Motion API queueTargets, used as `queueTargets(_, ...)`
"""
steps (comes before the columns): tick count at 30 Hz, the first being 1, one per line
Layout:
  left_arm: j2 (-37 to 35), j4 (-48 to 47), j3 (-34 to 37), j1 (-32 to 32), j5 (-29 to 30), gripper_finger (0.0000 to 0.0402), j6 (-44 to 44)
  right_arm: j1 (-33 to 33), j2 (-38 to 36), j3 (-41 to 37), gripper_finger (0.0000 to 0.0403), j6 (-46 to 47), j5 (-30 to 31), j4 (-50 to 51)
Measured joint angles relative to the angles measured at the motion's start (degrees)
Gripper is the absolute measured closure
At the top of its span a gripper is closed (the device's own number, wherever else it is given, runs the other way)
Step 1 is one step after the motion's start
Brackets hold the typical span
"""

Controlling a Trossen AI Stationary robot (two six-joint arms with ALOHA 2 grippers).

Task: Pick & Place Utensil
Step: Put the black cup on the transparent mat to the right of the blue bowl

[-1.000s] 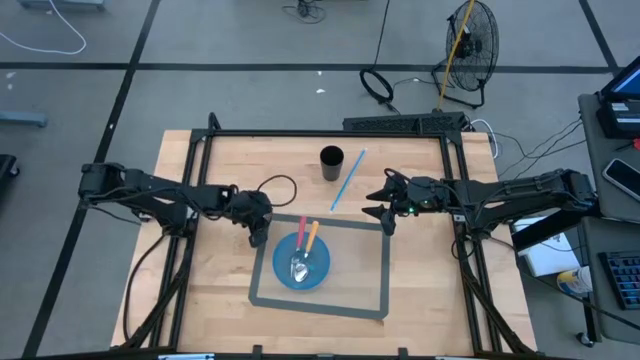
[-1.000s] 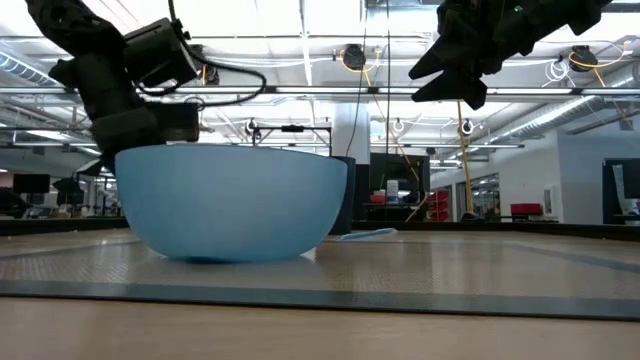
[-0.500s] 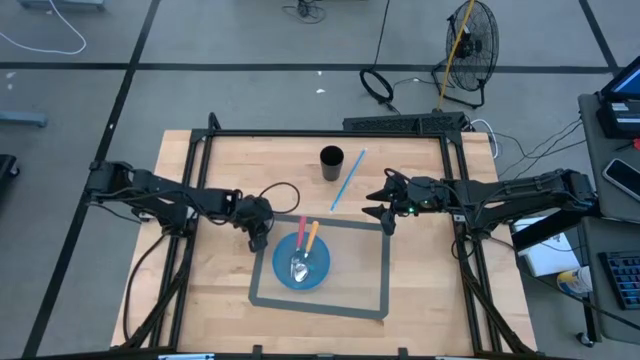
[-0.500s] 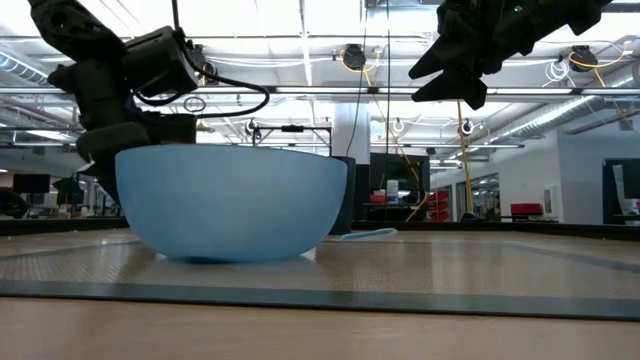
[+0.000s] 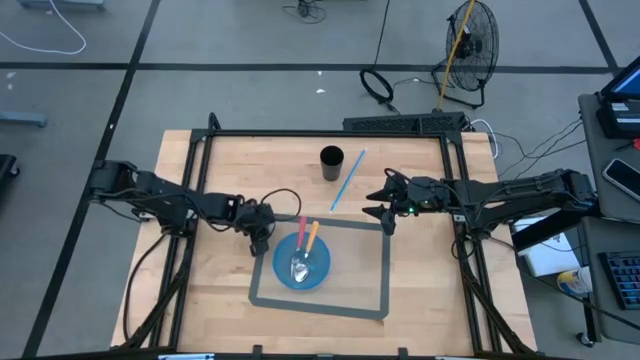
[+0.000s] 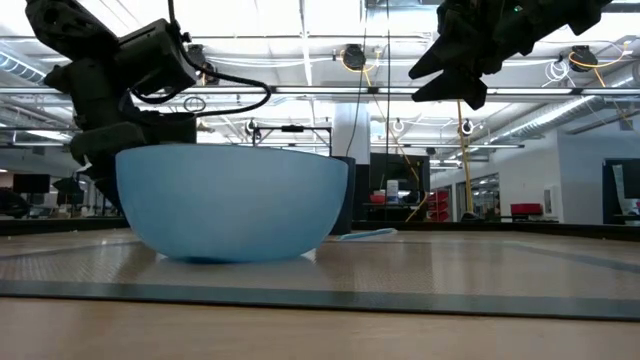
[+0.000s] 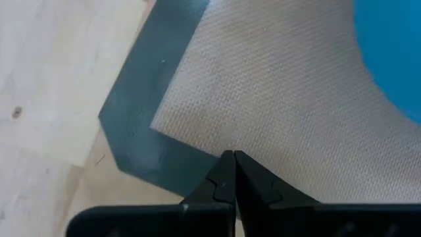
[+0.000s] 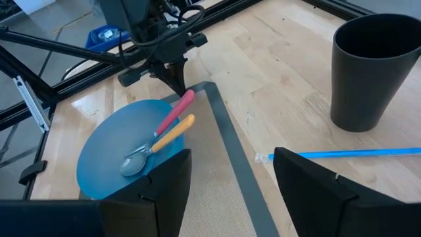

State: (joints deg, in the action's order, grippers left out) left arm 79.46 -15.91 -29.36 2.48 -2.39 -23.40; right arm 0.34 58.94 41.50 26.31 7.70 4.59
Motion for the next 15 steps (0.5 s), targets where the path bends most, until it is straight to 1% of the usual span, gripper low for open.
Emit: queueTargets(15, 0.15, 0.75, 0.07, 5.2, -0.27, 0.0398, -5.78, 0.0, 0.0, 0.0, 0.0193, 0.02, 0.0, -0.01)
